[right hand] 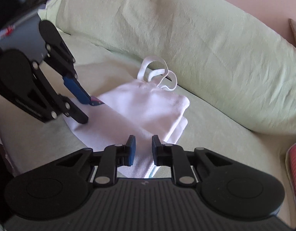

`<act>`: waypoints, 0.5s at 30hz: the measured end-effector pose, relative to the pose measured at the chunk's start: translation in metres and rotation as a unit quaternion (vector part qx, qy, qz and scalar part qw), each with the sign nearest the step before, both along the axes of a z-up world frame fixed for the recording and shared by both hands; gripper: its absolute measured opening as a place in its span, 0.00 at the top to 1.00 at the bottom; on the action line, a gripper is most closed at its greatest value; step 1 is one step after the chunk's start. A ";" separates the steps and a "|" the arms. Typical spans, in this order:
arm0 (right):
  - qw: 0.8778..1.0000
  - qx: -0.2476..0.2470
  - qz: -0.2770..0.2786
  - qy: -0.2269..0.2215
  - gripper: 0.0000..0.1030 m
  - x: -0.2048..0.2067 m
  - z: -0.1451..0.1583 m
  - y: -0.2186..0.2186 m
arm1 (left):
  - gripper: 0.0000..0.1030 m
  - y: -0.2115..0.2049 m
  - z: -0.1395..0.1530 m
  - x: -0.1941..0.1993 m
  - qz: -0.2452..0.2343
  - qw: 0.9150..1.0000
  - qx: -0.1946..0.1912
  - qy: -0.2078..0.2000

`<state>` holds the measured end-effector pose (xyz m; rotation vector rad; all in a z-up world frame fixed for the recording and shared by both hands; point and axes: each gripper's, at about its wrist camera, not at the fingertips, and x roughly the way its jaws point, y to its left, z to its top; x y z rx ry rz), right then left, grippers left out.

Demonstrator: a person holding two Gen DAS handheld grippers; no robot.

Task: Fold shopping bag

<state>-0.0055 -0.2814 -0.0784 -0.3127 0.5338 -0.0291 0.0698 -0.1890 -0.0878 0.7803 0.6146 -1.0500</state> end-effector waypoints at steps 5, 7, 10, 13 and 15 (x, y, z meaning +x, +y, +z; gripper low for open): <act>1.000 0.002 0.002 0.004 0.88 0.014 -0.010 -0.002 | 0.65 -0.003 0.003 -0.015 -0.007 0.999 0.013 -0.052; 1.000 0.007 0.003 -0.001 0.88 0.014 -0.014 -0.006 | 0.65 -0.002 0.008 -0.023 -0.014 0.997 0.006 -0.072; 1.000 0.024 0.001 -0.009 0.88 0.013 -0.016 -0.009 | 0.64 -0.003 0.010 -0.027 -0.024 0.997 -0.007 -0.067; 0.999 0.033 0.003 -0.007 0.88 0.013 -0.017 -0.011 | 0.66 -0.003 -0.006 -0.015 -0.004 0.998 0.001 -0.055; 0.999 0.039 0.006 -0.007 0.89 0.013 -0.018 -0.013 | 0.65 0.000 -0.006 -0.010 0.007 0.999 -0.010 -0.040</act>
